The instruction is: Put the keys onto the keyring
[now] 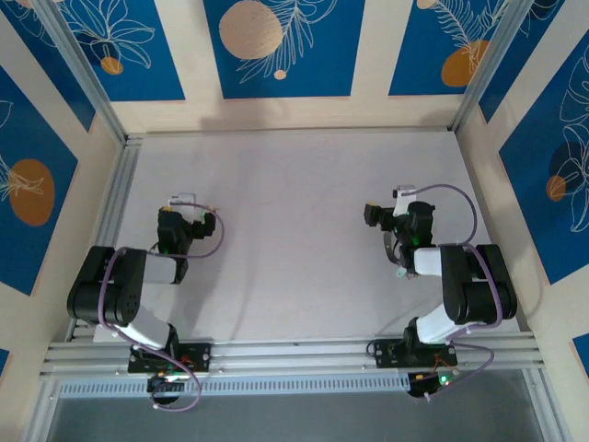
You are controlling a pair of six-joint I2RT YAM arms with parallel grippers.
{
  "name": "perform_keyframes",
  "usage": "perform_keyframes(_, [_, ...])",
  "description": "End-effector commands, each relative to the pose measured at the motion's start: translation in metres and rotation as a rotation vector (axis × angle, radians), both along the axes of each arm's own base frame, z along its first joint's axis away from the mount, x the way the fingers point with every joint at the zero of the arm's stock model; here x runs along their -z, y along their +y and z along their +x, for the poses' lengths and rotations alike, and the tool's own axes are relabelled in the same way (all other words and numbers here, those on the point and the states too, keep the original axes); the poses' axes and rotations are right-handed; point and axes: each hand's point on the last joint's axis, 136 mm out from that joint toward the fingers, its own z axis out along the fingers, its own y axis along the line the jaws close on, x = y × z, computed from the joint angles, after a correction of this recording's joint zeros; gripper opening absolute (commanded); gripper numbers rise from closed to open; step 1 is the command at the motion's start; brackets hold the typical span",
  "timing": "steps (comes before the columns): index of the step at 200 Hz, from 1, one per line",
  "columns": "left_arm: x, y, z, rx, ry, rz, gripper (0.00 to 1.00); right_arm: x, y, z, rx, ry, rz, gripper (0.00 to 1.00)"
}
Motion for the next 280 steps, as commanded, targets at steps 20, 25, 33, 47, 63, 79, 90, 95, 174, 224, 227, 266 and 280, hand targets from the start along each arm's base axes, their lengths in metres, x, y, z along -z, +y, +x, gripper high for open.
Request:
perform_keyframes(20, [-0.002, -0.004, 0.001, 0.027, -0.01, 0.013, 1.0, -0.003, -0.001, 0.002, -0.002, -0.017, -0.002, 0.99])
perform_keyframes(25, [-0.001, -0.005, 0.001, 0.029, -0.01, 0.014, 1.0, -0.003, 0.0, 0.002, -0.003, -0.015, -0.002, 0.99])
perform_keyframes(33, [-0.002, -0.004, 0.001, 0.028, -0.01, 0.014, 1.0, -0.003, 0.0, 0.002, -0.003, -0.016, -0.002, 0.99])
perform_keyframes(47, [-0.002, -0.004, 0.001, 0.028, -0.01, 0.014, 1.0, -0.003, -0.001, 0.002, -0.002, -0.015, 0.0, 0.99])
perform_keyframes(63, [-0.002, -0.004, 0.001, 0.028, -0.01, 0.013, 1.0, -0.002, 0.0, 0.002, -0.002, -0.015, 0.0, 0.99])
perform_keyframes(79, [-0.001, -0.004, 0.001, 0.028, -0.009, 0.014, 1.0, -0.003, -0.001, 0.002, -0.002, -0.015, 0.001, 0.99])
perform_keyframes(90, [-0.002, -0.005, 0.001, 0.029, -0.01, 0.014, 1.0, -0.003, -0.001, 0.002, -0.002, -0.017, 0.0, 0.99])
perform_keyframes(95, [-0.001, -0.004, 0.001, 0.027, -0.01, 0.014, 1.0, -0.003, -0.001, 0.002, -0.003, -0.016, 0.0, 0.99])
perform_keyframes(174, [-0.001, -0.004, 0.001, 0.027, -0.01, 0.014, 1.0, -0.003, 0.0, 0.002, -0.003, -0.017, 0.001, 0.99])
perform_keyframes(224, [-0.001, -0.004, 0.002, 0.028, -0.004, 0.009, 1.0, -0.003, 0.0, 0.002, -0.004, -0.017, -0.001, 0.99])
perform_keyframes(227, [-0.001, -0.004, 0.002, 0.026, -0.004, 0.008, 1.0, -0.003, 0.0, 0.002, -0.002, -0.015, 0.001, 0.99])
perform_keyframes(266, [-0.004, -0.005, -0.001, 0.04, -0.029, 0.007, 1.0, -0.012, -0.015, 0.001, 0.132, -0.034, -0.048, 0.99])
perform_keyframes(280, [-0.015, -0.007, -0.012, 0.051, -0.097, 0.013, 1.0, -0.029, -0.012, -0.002, 0.151, 0.002, -0.114, 0.99])
